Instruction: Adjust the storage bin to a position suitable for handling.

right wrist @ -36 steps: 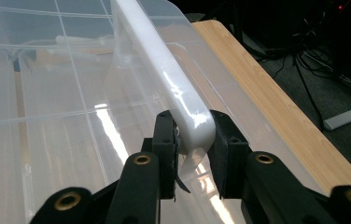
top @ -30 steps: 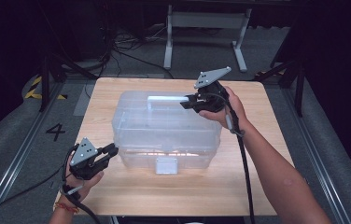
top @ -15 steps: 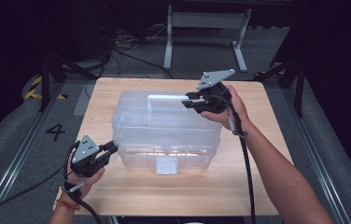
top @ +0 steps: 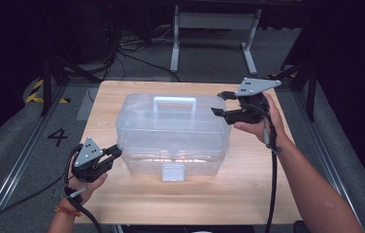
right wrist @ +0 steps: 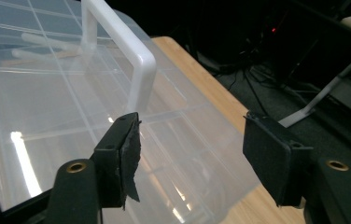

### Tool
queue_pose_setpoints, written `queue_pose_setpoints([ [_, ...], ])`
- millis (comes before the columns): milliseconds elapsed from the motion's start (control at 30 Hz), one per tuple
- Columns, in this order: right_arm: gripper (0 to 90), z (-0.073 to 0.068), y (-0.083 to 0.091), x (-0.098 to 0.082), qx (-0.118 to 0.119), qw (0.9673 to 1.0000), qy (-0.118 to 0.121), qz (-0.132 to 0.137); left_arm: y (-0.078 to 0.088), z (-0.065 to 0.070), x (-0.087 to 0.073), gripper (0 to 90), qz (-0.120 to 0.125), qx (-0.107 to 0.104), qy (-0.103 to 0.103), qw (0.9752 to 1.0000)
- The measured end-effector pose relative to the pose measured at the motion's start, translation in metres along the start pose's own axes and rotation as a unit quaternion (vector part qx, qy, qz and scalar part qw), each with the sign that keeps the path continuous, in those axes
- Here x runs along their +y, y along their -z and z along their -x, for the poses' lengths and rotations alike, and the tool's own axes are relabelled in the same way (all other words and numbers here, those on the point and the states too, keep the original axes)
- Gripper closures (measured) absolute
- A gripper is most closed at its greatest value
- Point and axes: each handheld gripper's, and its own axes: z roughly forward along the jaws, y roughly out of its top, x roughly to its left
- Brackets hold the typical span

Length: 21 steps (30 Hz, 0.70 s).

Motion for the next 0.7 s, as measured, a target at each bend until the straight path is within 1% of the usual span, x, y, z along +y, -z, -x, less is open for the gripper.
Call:
queue_pose_setpoints([
  [33, 36.6, 0.002, 0.013, -0.005, -0.008, 0.9998, 0.005, 0.017, 0.0, 0.0, 0.001, 78.5, 0.0, -0.002, 0.002, 1.0],
  [67, 36.6, 0.003, 0.019, -0.009, -0.01, 0.9996, 0.001, 0.025, 0.0, 0.0, 0.001, 78.5, -0.001, -0.003, 0.001, 1.0],
  [100, 36.6, 0.003, 0.019, -0.009, -0.01, 0.9996, 0.001, 0.025, 0.0, 0.0, 0.001, 78.5, -0.001, -0.003, 0.001, 1.0],
  [133, 36.5, 0.006, 0.03, -0.017, -0.016, 0.9994, -0.001, 0.031, 0.001, -0.001, 0.002, 78.5, -0.003, -0.004, 0.001, 1.0],
  [233, 36.4, 0.012, 0.042, -0.031, -0.027, 0.999, -0.013, 0.035, 0.001, -0.001, 0.003, 78.5, -0.003, -0.005, 0.002, 1.0],
  [267, 36.4, 0.012, 0.042, -0.031, -0.027, 0.999, -0.013, 0.035, 0.001, -0.001, 0.003, 78.5, -0.003, -0.005, 0.002, 1.0],
  [300, 36.4, 0.013, 0.045, -0.035, -0.028, 0.9988, -0.017, 0.036, 0.001, -0.002, 0.004, 78.5, -0.003, -0.006, 0.002, 1.0],
  [367, 36.2, 0.016, 0.051, -0.047, -0.031, 0.9984, -0.028, 0.039, 0.001, -0.003, 0.005, 77.6, -0.002, -0.008, 0.002, 1.0],
  [400, 35.8, 0.017, 0.052, -0.052, -0.031, 0.9984, -0.03, 0.037, 0.001, -0.002, 0.005, 77.7, -0.002, -0.007, 0.006, 1.0],
  [500, 35.7, 0.017, 0.055, -0.067, -0.035, 0.9982, -0.035, 0.034, 0.001, -0.003, 0.008, 77.8, -0.005, -0.005, 0.002, 1.0],
  [600, 35.7, 0.016, 0.054, -0.08, -0.036, 0.998, -0.042, 0.031, 0.002, -0.003, 0.01, 77.7, -0.008, -0.004, -0.003, 1.0],
  [633, 35.8, 0.016, 0.053, -0.084, -0.034, 0.9981, -0.044, 0.027, 0.002, -0.003, 0.011, 77.7, -0.008, -0.004, -0.003, 1.0],
  [667, 36.3, 0.015, 0.05, -0.089, -0.032, 0.9983, -0.044, 0.023, 0.002, -0.004, 0.012, 77.8, -0.009, -0.004, -0.007, 0.9999],
  [700, 36.8, 0.013, 0.047, -0.093, -0.025, 0.9985, -0.046, 0.013, 0.002, -0.004, 0.012, 77.7, -0.012, -0.005, -0.01, 0.9999],
])
